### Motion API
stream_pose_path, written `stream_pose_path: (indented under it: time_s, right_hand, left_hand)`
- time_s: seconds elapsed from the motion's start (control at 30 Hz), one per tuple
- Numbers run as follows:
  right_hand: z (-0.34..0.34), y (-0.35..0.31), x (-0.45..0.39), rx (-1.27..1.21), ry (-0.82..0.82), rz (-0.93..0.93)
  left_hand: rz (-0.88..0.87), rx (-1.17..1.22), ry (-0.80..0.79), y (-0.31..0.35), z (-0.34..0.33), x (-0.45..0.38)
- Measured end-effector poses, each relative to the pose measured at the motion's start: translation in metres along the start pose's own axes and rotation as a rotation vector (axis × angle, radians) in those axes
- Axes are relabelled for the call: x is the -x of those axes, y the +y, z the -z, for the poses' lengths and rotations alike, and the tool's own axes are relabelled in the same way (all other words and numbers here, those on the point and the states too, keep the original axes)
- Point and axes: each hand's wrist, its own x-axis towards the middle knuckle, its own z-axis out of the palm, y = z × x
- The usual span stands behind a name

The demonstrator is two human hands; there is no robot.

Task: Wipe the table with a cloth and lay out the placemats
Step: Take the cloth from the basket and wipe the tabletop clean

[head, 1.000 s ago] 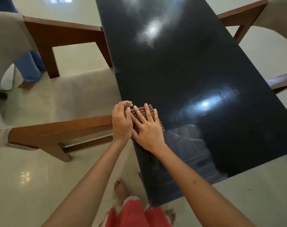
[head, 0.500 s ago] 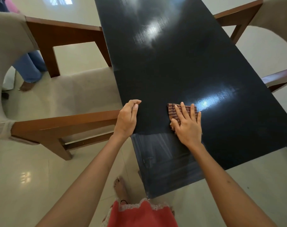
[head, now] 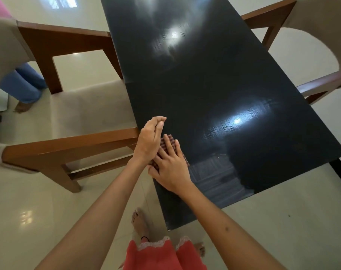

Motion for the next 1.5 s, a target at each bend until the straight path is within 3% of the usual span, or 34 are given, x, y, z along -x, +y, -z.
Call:
stream_pose_path:
  time_s: [0.1, 0.37, 0.53, 0.8, 0.97, 1.27, 1.4, 1.5]
  right_hand:
    - [0.002, 0.028, 0.008, 0.038, 0.004, 0.005]
    - [0.030, 0.145, 0.048, 0.109, -0.079, -0.357]
    - [0.026, 0.117, 0.045, 0.099, -0.045, -0.415]
    - [0.005, 0.004, 0.033, 0.023, -0.075, -0.069]
    - [0.007, 0.026, 0.043, 0.048, -0.068, -0.003]
    - [0.031, 0.151, 0.088, 0.086, -0.060, -0.382]
    - [0.030, 0.138, 0.089, 0.028, -0.011, -0.507]
    - [0.024, 0.100, 0.088, 0.050, 0.012, -0.480]
  left_hand:
    - [-0.014, 0.000, -0.020, 0.003, -0.005, -0.002]
    - [-0.032, -0.018, -0.042, 0.013, -0.011, -0.005]
    - [-0.043, -0.034, -0.081, 0.010, -0.013, -0.011]
    - [-0.078, -0.029, -0.070, 0.022, -0.027, -0.013]
    - [-0.081, -0.046, -0.054, 0.025, -0.033, 0.006]
    - [-0.006, -0.041, 0.009, 0.017, -0.024, 0.048]
    - [-0.010, -0.033, -0.004, 0.013, -0.014, 0.048]
    - [-0.032, -0.024, -0.031, 0.012, -0.007, 0.044]
